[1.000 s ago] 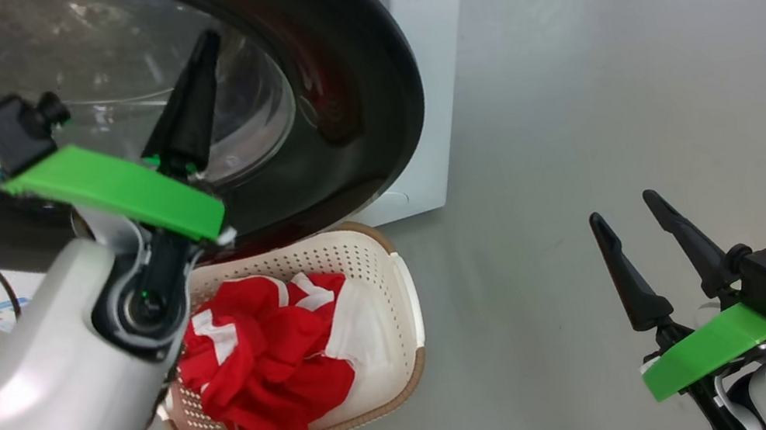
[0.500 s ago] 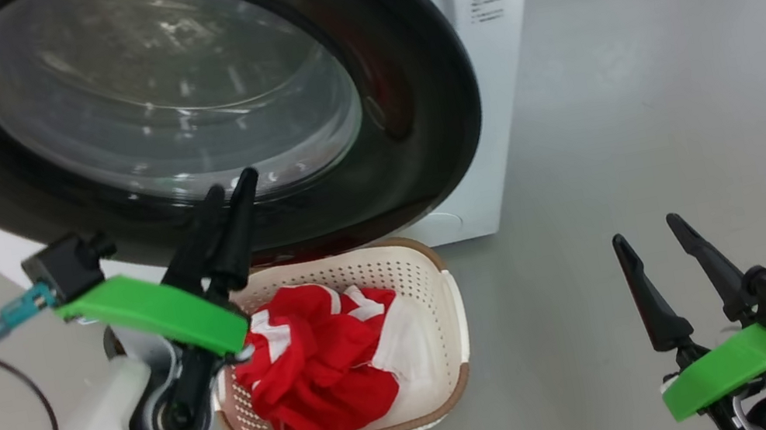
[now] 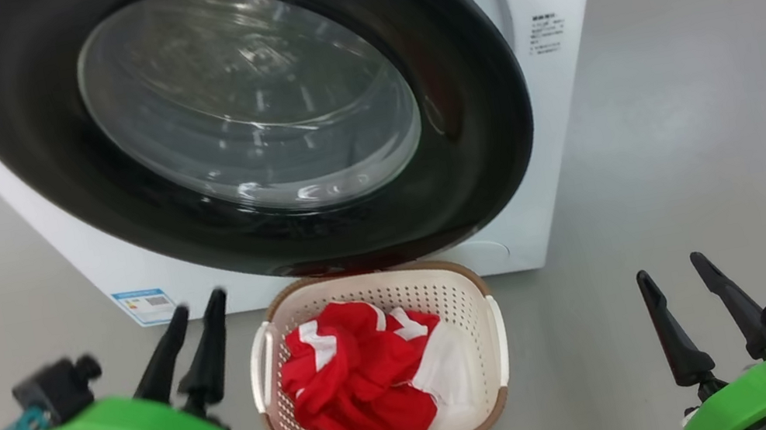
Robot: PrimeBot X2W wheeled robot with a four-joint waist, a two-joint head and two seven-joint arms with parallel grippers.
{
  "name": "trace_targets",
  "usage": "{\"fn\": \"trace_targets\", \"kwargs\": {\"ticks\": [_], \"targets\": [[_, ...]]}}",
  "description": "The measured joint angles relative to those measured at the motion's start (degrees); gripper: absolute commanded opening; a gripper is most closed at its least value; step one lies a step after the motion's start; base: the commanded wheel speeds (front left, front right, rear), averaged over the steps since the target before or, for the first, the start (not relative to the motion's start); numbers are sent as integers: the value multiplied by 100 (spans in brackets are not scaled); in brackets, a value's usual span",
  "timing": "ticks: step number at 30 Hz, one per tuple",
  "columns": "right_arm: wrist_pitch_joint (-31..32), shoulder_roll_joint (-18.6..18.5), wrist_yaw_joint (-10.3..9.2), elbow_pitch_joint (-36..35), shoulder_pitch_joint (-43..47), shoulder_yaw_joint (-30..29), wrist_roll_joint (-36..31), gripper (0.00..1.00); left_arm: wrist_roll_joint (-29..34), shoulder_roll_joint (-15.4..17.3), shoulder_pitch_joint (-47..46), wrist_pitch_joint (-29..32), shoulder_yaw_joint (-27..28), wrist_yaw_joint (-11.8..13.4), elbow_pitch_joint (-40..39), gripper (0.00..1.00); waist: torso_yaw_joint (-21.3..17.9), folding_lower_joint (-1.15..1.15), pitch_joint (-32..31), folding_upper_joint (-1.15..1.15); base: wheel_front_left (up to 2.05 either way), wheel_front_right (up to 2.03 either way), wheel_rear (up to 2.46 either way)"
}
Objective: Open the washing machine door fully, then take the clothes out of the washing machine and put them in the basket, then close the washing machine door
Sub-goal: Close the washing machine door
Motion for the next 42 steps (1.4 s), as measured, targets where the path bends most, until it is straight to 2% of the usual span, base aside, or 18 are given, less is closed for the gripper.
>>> {"fn": "trace_targets", "kwargs": {"ticks": [8, 20, 30, 42], "targets": [[0, 13, 0, -7, 214, -76, 0, 100, 760, -58, 950, 1, 697, 0, -127, 100, 147, 0, -223, 0, 0, 0, 0], [1, 46, 0, -23, 597, -191, 0, 100, 2419, -192, 2265, 1, 1906, -1, -455, 100, 78, 0, -529, 0, 0, 0, 0], [0, 55, 0, -76, 801, -353, -1, 100, 3513, -426, 2765, 1, 2662, -1, -972, 100, -54, 0, -603, 0, 0, 0, 0], [1, 57, 0, -137, 809, -411, -1, 100, 4443, -653, 3184, 1, 3182, -2, -1516, 100, -187, 0, -608, 0, 0, 0, 0]]}}
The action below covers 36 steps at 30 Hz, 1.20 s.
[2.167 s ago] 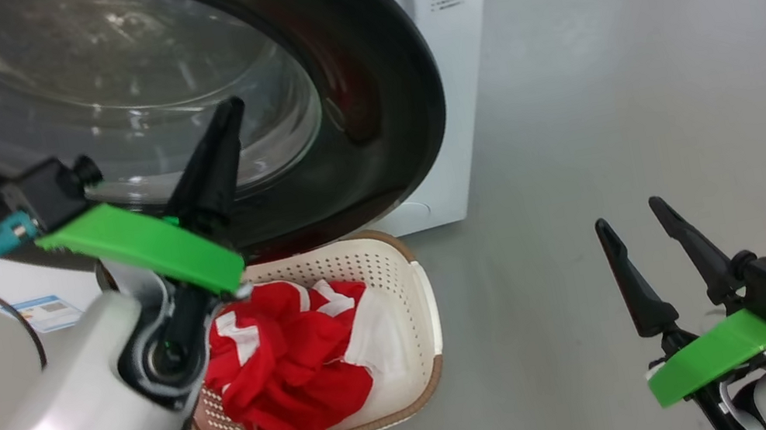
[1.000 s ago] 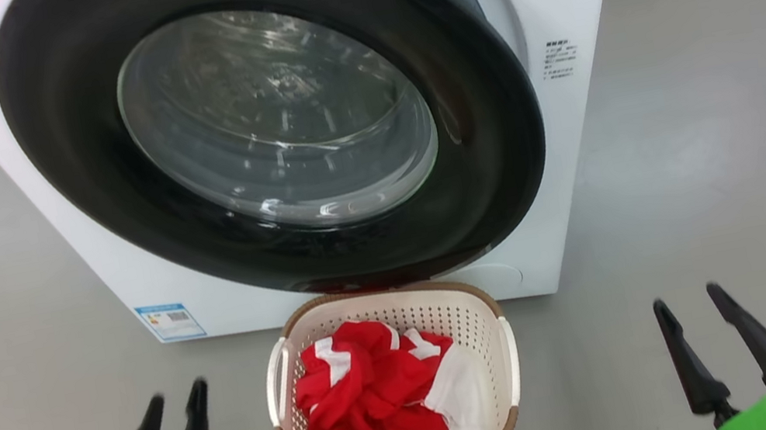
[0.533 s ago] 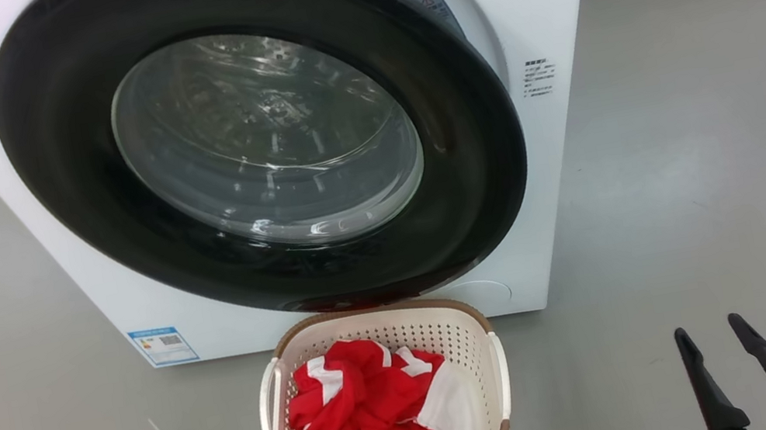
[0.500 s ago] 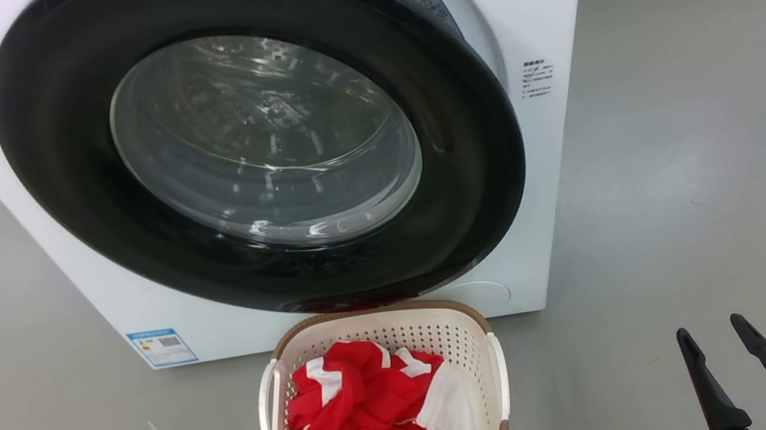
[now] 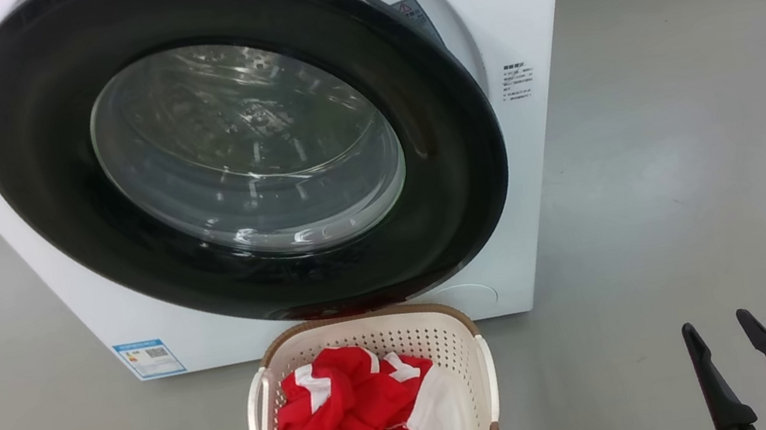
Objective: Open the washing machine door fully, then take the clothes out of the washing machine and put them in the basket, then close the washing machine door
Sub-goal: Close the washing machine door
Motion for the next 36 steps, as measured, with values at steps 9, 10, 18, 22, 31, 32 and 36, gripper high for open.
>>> {"fn": "trace_targets", "kwargs": {"ticks": [9, 10, 18, 22, 31, 32, 36], "targets": [[-1, 4, 0, -43, 147, -103, 0, 100, 252, -79, 133, 0, 96, 0, -152, 100, 3, 0, -12, 0, 0, 0, 0], [-1, 4, 0, -44, 168, -107, 0, 100, 275, -86, 134, 0, 97, 0, -162, 100, 5, 0, -12, 0, 0, 0, 0], [0, 8, 0, -44, 205, -125, 1, 100, 332, -155, 136, 0, 92, 0, -180, 100, 11, 0, -1, 0, 0, 0, 0], [-1, 8, 0, -45, 205, -126, 1, 100, 333, -155, 136, 0, 92, 0, -180, 100, 9, 0, -5, 0, 0, 0, 0], [-1, 8, 0, -46, 205, -131, 1, 100, 344, -154, 136, 0, 77, 0, -181, 100, 34, 0, -10, 0, 0, 0, 0], [-1, 8, 0, -46, 205, -131, 1, 100, 344, -154, 136, 0, 74, 0, -181, 100, 39, 0, -11, 0, 0, 0, 0], [0, 8, 0, -45, 204, -129, 4, 100, 349, -155, 135, 0, 59, 0, -181, 100, 68, 0, -16, 0, 0, 0, 0]]}}
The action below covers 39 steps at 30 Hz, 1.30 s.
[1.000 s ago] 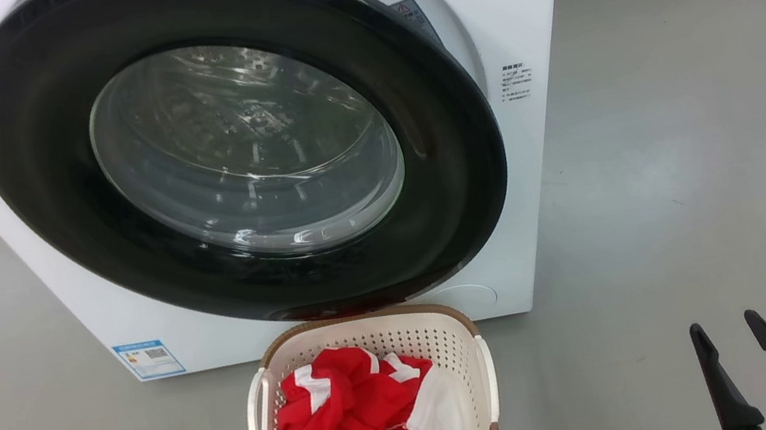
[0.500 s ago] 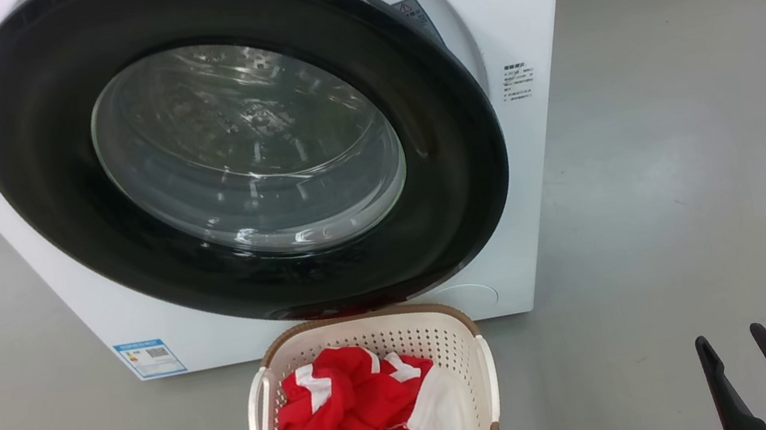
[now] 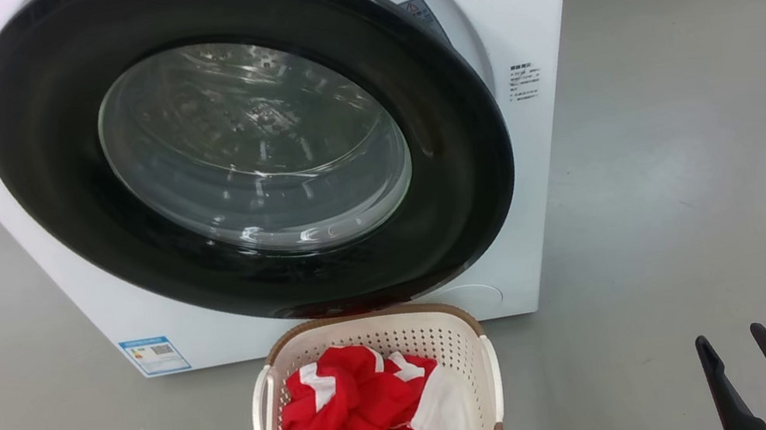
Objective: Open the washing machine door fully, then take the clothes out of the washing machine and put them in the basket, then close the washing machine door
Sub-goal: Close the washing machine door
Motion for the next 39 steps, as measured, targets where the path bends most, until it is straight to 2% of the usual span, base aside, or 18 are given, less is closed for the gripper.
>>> {"fn": "trace_targets", "kwargs": {"ticks": [1, 2, 3, 5, 6, 23, 39], "targets": [[-1, 0, 0, 0, -1, 2, 12, 100, 1, 0, 0, 0, -2, 0, 0, 100, 8, 0, -2, 0, 0, 0, 0], [-1, 0, 0, 0, -1, 2, 12, 86, 1, 0, 0, 0, -2, 0, 0, 100, 8, 0, -2, 0, 0, 0, 0], [0, 0, 0, 0, -2, 9, 18, 47, 1, -1, 0, 0, -3, 0, 0, 100, 17, 0, -3, 0, 0, 0, 0], [0, 0, 0, 0, -5, 33, 65, 7, 2, -3, 0, 0, -16, 0, -1, 100, 42, 0, -3, 0, 0, 0, 0], [0, 0, 0, -1, -9, 47, 65, 0, 7, -5, 0, 0, -27, 0, -2, 100, 57, 0, -3, 0, 0, 0, 0], [0, -13, 0, 127, -1054, 450, 266, 0, 36, -162, -5, 0, -236, 0, -87, 100, 482, 0, 126, 0, 0, 0, 0], [-1, -97, 0, 668, -2755, 421, 207, 0, -89, -278, -700, 0, -502, 0, -176, 100, 839, 0, 1062, 0, 0, 0, 0]]}}
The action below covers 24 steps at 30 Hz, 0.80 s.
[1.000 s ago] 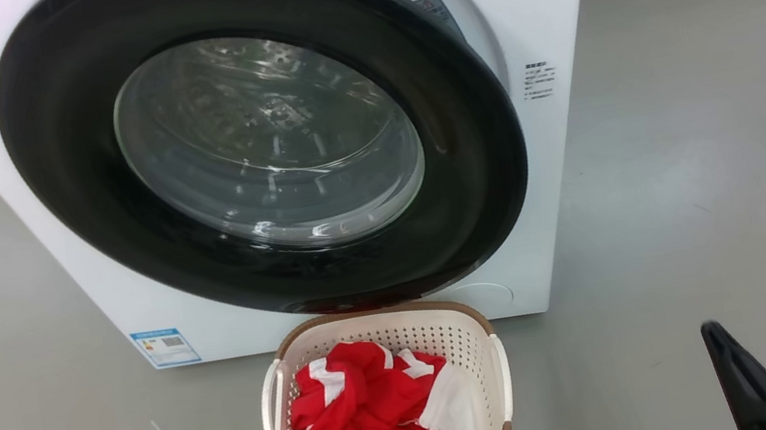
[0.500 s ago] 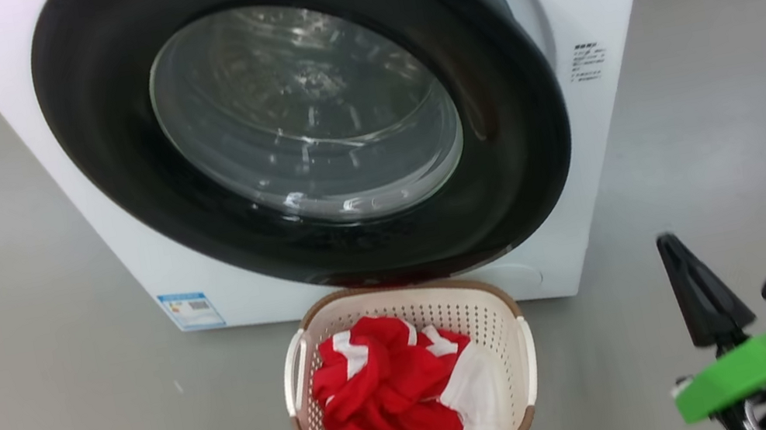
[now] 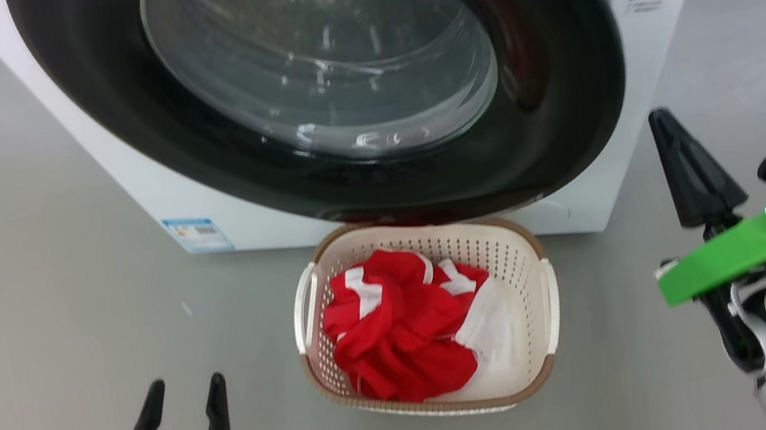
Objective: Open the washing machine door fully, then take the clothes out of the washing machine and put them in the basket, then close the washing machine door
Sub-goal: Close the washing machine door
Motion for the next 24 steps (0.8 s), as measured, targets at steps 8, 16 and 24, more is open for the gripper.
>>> {"fn": "trace_targets", "kwargs": {"ticks": [8, 16, 24], "targets": [[0, -21, 0, 183, -592, -30, -127, 0, -85, -83, -347, -1, -82, 0, -20, 100, 170, 0, 465, 0, 0, 0, 0], [-1, -32, 0, 307, -914, -15, -302, 0, -135, -135, -567, -1, -168, 0, -31, 100, 327, 0, 807, 0, 0, 0, 0], [-1, -35, 0, 314, -1289, -102, -312, 0, -185, -163, -739, -1, -196, 0, -43, 100, 412, 0, 1096, 0, 0, 0, 0]]}}
